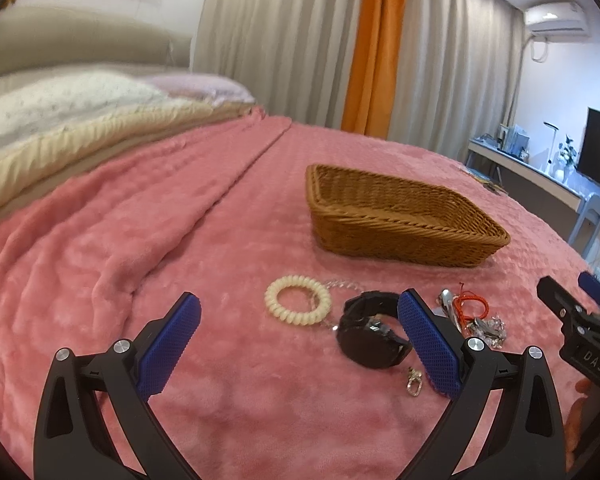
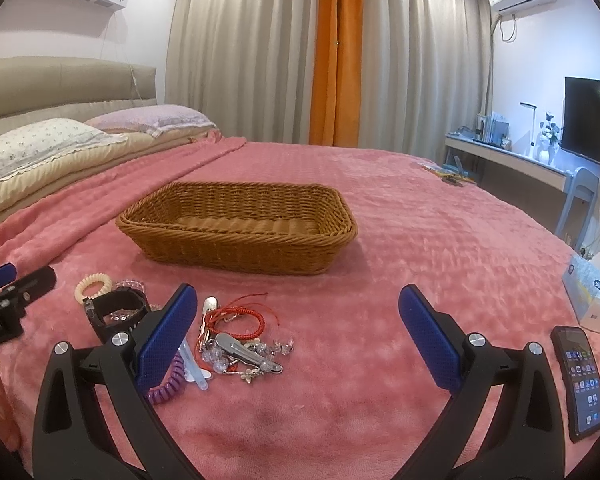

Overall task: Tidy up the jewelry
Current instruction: 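Grasp the cream coiled bracelet with the left tool while the right tool grasps the purple coiled bracelet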

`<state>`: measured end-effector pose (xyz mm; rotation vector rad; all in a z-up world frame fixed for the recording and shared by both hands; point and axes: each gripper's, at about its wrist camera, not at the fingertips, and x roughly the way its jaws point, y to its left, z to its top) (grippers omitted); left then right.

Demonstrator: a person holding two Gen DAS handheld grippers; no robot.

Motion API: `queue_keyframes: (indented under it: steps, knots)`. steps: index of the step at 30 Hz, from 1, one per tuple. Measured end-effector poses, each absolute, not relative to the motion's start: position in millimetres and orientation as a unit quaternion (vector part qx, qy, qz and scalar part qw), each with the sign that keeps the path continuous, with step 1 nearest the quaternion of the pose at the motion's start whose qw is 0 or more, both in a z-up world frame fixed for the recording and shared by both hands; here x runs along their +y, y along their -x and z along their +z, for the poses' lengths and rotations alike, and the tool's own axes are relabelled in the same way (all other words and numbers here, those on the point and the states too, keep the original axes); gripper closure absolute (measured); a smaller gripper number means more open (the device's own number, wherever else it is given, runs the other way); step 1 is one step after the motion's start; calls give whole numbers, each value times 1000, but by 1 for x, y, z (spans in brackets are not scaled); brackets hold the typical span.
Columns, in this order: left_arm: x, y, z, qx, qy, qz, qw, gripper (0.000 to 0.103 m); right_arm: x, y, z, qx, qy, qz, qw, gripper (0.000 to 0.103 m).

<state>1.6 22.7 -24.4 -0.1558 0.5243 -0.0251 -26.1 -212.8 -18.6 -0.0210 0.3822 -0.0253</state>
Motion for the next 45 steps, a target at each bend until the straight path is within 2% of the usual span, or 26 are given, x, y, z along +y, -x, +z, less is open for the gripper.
queue_keyframes:
  steps: [5,11,13,17,19,20,30,38,39,40,41,42,45]
  knots:
    - [56,-13,-14,317,104,-28,942,7,-219,19,-18,233,8,9,972,9]
    - [72,-32,-8,367,113,-49,922,9,-223,14,-23,300,6,49,953,23]
    - [69,-43,-10,387,109,-63,913,18,-219,16,-29,325,0,74,943,32]
    - [68,-57,-16,408,115,-87,902,27,-200,22,-36,367,-18,118,922,50]
    - [70,-63,-21,416,113,-88,898,44,-191,22,-38,384,-36,136,912,60]
    - [71,-65,-23,421,113,-91,895,48,-186,21,-39,393,-43,145,907,67]
    - [66,-87,-48,453,113,-101,879,64,-151,-1,-58,434,-27,103,894,73]
    - [54,-106,-53,458,80,-79,882,64,-143,-15,-63,437,-11,83,896,73]
    - [52,-106,-54,457,72,-75,884,67,-141,-17,-64,436,-7,82,896,75]
    - [49,-106,-54,455,60,-68,886,74,-139,-16,-63,434,3,81,897,79]
    - [47,-105,-55,453,49,-63,888,79,-139,-16,-63,434,3,81,897,90]
    - [46,-104,-54,452,41,-60,889,90,-139,-14,-62,431,7,85,898,93]
    - [47,-98,-51,445,47,-69,892,94,-139,-6,-60,422,12,93,902,94]
